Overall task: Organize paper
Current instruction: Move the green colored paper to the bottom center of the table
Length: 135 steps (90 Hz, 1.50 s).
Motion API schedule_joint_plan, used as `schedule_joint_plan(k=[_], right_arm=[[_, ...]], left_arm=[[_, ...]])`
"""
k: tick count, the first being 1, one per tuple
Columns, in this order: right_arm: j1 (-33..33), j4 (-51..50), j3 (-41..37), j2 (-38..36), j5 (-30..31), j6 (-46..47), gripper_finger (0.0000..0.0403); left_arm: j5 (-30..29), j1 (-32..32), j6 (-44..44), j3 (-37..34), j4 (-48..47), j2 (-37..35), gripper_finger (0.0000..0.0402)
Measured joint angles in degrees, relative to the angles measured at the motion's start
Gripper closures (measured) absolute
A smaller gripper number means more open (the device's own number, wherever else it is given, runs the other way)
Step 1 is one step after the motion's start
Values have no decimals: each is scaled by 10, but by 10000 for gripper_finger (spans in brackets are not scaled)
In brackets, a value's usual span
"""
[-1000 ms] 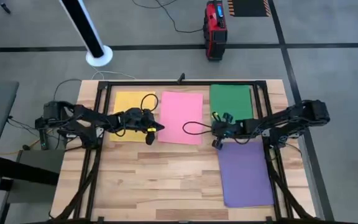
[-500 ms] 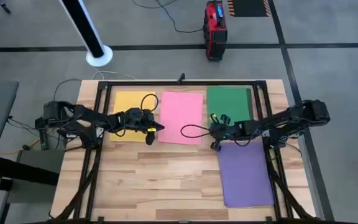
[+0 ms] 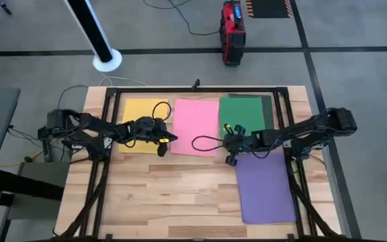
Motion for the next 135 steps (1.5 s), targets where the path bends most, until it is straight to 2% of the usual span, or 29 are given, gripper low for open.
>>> schedule_joint_plan(k=[15, 33, 50, 68, 89, 110, 135], right_arm=[[0, -61, 52, 0, -9, -1, 403], [0, -95, 112, 0, -77, -14, 403], [17, -72, 133, 0, -145, 0, 403], [49, -17, 134, 8, -152, 50, 403], [100, 93, 134, 82, -153, 110, 403], [152, 221, 137, 164, -152, 207, 403], [206, 227, 227, 263, -147, 247, 403]], left_arm=[[-22, -5, 4, 0, -1, 0, 401], [-33, -13, 0, 0, 9, 0, 402], [-28, -14, -29, 0, 55, 0, 402], [-21, -18, -32, 5, 73, 0, 402], [-5, -30, -32, 18, 73, 0, 401], [-5, -45, -32, 19, 68, 0, 401], [-10, -64, -32, 19, 59, 0, 402]])
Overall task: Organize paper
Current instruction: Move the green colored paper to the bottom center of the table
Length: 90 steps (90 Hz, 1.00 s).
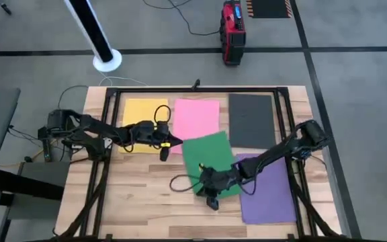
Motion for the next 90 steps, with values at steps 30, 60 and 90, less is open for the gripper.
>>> schedule_joint_plan(k=[30, 60, 90], right_arm=[[40, -66, 88, 72, 63, 90, 403], [73, -70, 188, 131, 90, 104, 400], [59, -106, 239, 146, 90, 73, 309]], left_arm=[[-5, -26, -22, 0, 1, 0, 402], [-18, -48, -24, 0, 0, 0, 402], [-19, -65, -26, 0, -1, 0, 402]])
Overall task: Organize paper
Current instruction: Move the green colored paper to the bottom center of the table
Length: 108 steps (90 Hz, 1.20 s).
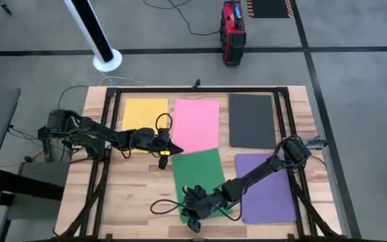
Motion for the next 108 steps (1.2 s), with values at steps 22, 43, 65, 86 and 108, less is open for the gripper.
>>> schedule_joint_plan(k=[22, 43, 65, 86, 108], right_arm=[[3, -149, 62, 0, 24, -71, 333], [9, -423, 115, -1, 102, -95, 399], [3, -333, 13, -7, 99, -134, 402], [-3, -219, -84, -33, 91, -132, 402], [-36, -288, -92, -39, 78, -181, 403]], left_arm=[[-8, -3, -2, 0, 0, 0, 402], [-8, -3, 0, 0, -7, 0, 402], [-19, -40, -43, -8, 56, 0, 402], [-24, -76, -49, -31, 169, -1, 402], [-10, -120, -56, -44, 63, 0, 401]])
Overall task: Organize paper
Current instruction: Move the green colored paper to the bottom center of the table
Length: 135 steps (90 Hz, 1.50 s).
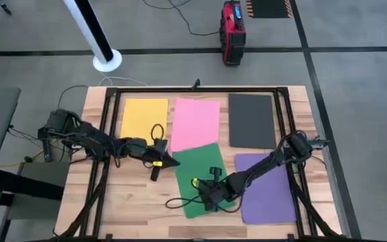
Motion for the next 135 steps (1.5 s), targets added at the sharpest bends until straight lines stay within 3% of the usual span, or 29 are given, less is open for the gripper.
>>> schedule_joint_plan(k=[12, 31, 63, 85, 108, 120, 135], right_arm=[[-14, 2, -1, 1, -35, -3, 403], [1, 70, -1, 8, -78, 89, 403], [38, 81, 1, 9, -80, 214, 403], [32, 52, 32, 10, -80, 153, 403], [29, -41, 35, -27, -35, 73, 403], [29, -1, 11, -33, -33, 43, 403], [25, 133, -57, -34, -64, 27, 403]], left_arm=[[-40, -23, -4, 0, -67, 0, 402], [-76, -36, -15, 0, -76, 0, 401], [-121, -38, -18, 0, -75, 0, 402], [-146, -38, -30, 0, -65, 0, 401], [-146, -35, -17, 0, 58, 0, 402], [-107, -18, -2, 0, 80, 0, 402], [-57, -3, -20, 0, 89, 0, 402]])
